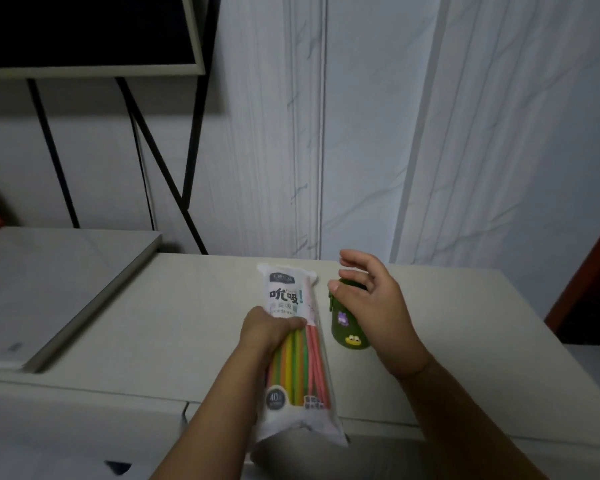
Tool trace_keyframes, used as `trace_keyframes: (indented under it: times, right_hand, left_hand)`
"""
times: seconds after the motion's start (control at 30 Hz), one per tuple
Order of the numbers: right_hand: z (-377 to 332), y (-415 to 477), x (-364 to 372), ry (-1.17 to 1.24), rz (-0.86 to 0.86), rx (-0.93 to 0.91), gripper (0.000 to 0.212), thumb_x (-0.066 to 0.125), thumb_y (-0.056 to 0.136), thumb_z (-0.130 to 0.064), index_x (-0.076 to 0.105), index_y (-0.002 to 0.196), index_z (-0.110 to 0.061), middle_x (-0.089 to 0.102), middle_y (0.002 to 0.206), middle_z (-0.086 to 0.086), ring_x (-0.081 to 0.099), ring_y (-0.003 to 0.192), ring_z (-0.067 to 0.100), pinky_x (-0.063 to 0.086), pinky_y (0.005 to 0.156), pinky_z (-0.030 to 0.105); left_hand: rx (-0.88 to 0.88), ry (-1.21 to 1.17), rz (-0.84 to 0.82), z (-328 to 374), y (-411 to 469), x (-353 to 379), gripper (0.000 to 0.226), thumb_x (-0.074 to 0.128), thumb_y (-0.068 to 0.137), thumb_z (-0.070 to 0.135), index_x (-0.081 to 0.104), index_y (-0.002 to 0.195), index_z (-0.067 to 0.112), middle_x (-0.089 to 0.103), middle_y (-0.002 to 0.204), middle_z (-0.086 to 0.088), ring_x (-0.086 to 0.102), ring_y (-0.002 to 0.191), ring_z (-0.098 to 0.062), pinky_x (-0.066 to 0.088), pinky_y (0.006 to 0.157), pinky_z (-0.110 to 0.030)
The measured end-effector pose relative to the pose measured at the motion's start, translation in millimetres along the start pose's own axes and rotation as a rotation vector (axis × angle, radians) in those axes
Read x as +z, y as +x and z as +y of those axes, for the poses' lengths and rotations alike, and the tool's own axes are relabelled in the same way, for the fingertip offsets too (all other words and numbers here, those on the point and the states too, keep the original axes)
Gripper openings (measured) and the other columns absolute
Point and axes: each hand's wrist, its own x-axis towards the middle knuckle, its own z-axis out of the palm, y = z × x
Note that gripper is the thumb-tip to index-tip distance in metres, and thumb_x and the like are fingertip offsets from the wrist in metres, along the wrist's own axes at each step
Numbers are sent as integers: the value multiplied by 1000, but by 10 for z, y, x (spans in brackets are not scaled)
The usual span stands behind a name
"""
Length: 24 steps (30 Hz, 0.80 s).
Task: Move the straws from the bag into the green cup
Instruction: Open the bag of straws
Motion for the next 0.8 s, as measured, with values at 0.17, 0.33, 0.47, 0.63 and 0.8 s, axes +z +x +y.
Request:
trace_keyframes:
  times: [0.17,0.33,0.47,0.63,0.8]
  right_hand:
    - [-139,-13,278,-29,-81,-4,32,65,85,-15,58,115,-19,64,111,2,61,98,4,54,73,16]
    - [-431,35,395,-17,-131,-2,33,62,87,-22,57,120,-21,63,112,-5,61,102,8,53,71,13]
    - [-684,50,367,16,-128,-1,27,59,88,-30,56,114,-27,62,105,-3,62,100,14,57,81,30]
    - [-959,76,320,73,-130,-12,28,59,88,-30,54,115,-21,59,105,6,63,95,17,58,75,31]
    - [-1071,112,291,66,-114,-51,20,62,87,-20,53,103,-14,58,99,8,64,76,14,57,64,26]
  left_hand:
    - [240,-297,45,203,-376,-205,34,83,67,10,71,98,15,76,91,-6,73,79,-22,59,72,-34]
    - [487,-414,-64,402,-793,-348,50,82,69,8,63,114,18,75,102,-3,73,90,-17,59,74,-30]
    - [594,-412,-111,591,-1033,-468,63,79,64,18,56,123,27,72,110,3,69,98,-11,57,76,-26]
    - [681,-342,-246,866,-1207,-595,82,78,64,45,49,139,28,65,129,4,61,119,-14,51,97,-37]
    - [662,-452,-302,955,-1341,-608,95,61,63,80,46,142,28,62,134,3,59,122,-13,48,101,-35]
